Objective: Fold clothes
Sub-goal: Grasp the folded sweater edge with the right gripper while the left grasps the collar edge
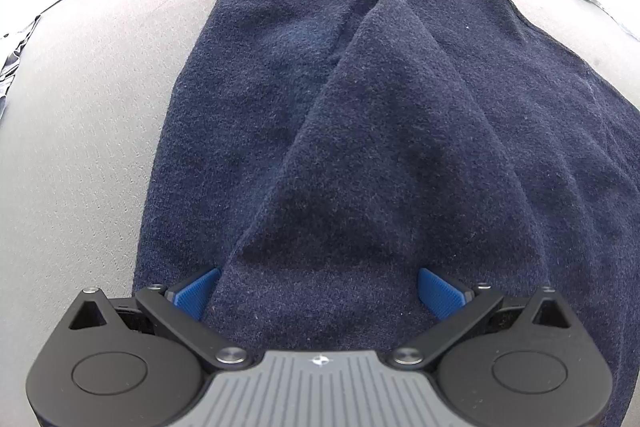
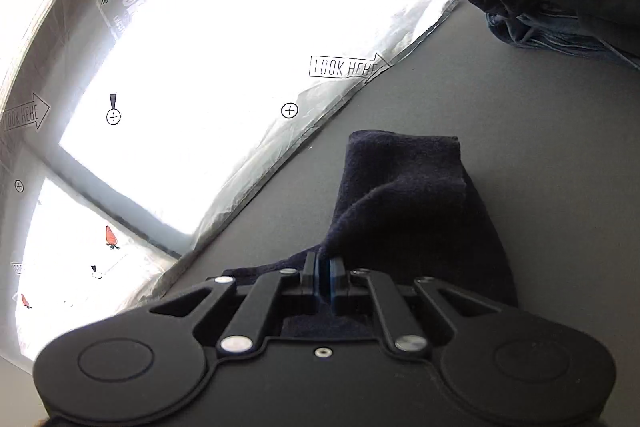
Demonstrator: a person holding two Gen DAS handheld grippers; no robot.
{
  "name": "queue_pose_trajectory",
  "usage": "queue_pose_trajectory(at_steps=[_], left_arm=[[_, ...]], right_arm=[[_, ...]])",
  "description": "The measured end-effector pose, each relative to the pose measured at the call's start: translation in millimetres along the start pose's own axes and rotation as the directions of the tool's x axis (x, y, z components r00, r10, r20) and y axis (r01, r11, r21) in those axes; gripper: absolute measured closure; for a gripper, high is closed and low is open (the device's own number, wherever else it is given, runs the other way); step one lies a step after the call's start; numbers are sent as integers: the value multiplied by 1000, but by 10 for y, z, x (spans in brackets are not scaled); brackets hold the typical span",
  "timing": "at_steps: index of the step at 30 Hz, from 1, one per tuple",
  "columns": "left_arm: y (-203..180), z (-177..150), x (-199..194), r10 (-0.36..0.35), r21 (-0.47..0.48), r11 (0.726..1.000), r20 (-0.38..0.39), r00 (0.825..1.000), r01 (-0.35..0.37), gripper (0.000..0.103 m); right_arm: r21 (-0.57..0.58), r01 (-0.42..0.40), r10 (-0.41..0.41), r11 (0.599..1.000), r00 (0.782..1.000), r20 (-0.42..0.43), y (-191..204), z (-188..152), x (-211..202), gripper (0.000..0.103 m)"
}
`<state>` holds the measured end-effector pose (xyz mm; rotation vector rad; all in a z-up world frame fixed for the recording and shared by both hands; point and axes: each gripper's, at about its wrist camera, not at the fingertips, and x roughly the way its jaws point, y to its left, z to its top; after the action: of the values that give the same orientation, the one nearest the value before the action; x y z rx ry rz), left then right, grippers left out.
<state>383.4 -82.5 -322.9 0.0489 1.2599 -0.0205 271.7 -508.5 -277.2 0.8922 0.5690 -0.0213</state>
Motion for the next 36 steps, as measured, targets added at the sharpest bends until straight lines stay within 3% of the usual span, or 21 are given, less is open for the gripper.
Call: queue_pose_trajectory(at_steps=[1, 3, 5, 8, 10, 11, 12, 17, 20, 22, 25, 27, 30, 34, 36], left_arm=[[-4, -5, 1, 0, 1, 1000, 5, 1000, 0, 0], [-5, -12, 7, -1, 3, 1000, 16, 1000, 1, 0], [-5, -23, 13, -2, 4, 1000, 26, 1000, 2, 0], [-6, -43, 21, -3, 6, 1000, 40, 999, 3, 0], [2, -77, 14, -1, 4, 1000, 55, 998, 1, 0], [6, -89, 13, 0, 1, 1000, 61, 998, 0, 0], [-4, -92, 20, 4, -4, 1000, 65, 998, -4, 0], [-35, -39, -61, 0, -31, 1000, 48, 999, 2, 1], [-14, -18, -299, -82, -63, 994, 111, 990, 89, 1], [-20, 39, -426, -151, -85, 983, 152, 977, 165, 1], [-90, 169, -464, -239, -125, 957, 164, 957, 261, 1], [-139, 264, -420, -269, -134, 947, 162, 949, 291, 1], [-319, 409, -402, -291, -90, 947, 161, 943, 308, 4], [-591, 484, -482, -276, 46, 961, 178, 945, 272, 4], [-710, 507, -435, -256, 97, 965, 155, 954, 243, 8]], right_arm=[[16, -73, 74, 997, 996, -58, 138, -119, 80, 98], [6, -140, 138, 990, 972, -192, 405, -389, 284, 96], [-15, -139, 126, 990, 934, -334, 543, -649, 523, 87], [1, -101, 92, 995, 894, -438, 530, -862, 698, 86], [2, -83, 76, 997, 900, -430, 508, -861, 674, 77], [-9, -71, 61, 997, 910, -410, 509, -837, 636, 67], [-16, -61, 50, 998, 921, -385, 502, -798, 595, 65], [-29, 39, -45, 999, 971, -234, 399, -608, 406, 65], [67, 123, -108, 990, 977, -185, 160, -553, 331, 64], [280, 118, -67, 953, 981, -183, -170, -525, 258, 62], [546, 67, 12, 835, 990, -141, -598, -570, 166, 62], [597, 81, 0, 798, 991, -134, -735, -581, 137, 63], [626, 93, -11, 774, 991, -134, -824, -629, 140, 68], [688, 72, 14, 722, 993, -119, -906, -716, 193, 69], [703, 72, 16, 707, 993, -117, -929, -751, 230, 71]])
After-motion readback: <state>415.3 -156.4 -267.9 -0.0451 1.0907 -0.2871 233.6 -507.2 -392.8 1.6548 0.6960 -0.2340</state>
